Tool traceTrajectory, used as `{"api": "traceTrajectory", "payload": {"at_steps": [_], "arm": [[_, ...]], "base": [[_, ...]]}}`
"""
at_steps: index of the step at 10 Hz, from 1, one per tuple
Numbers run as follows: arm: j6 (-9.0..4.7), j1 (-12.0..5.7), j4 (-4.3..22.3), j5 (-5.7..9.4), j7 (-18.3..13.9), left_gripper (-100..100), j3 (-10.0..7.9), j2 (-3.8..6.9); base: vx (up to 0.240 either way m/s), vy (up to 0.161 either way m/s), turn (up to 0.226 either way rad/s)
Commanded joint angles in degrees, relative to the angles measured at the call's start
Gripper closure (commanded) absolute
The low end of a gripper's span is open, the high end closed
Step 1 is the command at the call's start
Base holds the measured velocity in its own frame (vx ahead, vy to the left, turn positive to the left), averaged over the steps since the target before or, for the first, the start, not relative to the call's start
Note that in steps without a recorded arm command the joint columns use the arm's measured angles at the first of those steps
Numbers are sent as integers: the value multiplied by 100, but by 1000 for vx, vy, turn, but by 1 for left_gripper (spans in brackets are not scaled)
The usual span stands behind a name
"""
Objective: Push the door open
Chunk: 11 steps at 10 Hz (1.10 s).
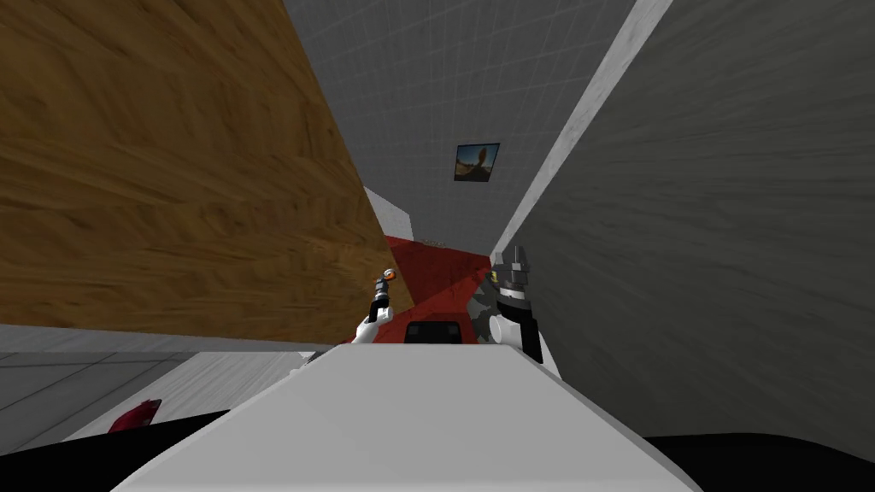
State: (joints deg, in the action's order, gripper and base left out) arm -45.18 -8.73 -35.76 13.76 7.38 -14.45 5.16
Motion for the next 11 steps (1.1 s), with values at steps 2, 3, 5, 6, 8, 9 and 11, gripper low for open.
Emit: {"api": "traceTrajectory", "payload": {"at_steps": [2, 3, 5, 6, 8, 9, 11], "arm": [[-72, 42, -31, 120, 128, 100, -227, 53], [-79, 40, -29, 159, 167, 100, -292, 51], [-94, 38, -25, 236, 244, 100, -421, 41], [-101, 37, -24, 274, 282, 100, -485, 33], [-108, 36, -22, 311, 319, 100, -547, 25], [-121, 34, -19, 381, 389, 100, -665, 2], [-133, 32, -16, 444, 453, 100, -771, -25]], "base": [[197, 1, 75], [219, -17, 77], [166, 19, 49], [251, -3, 70], [184, -20, 54], [158, -35, 60], [201, -37, 82]]}}
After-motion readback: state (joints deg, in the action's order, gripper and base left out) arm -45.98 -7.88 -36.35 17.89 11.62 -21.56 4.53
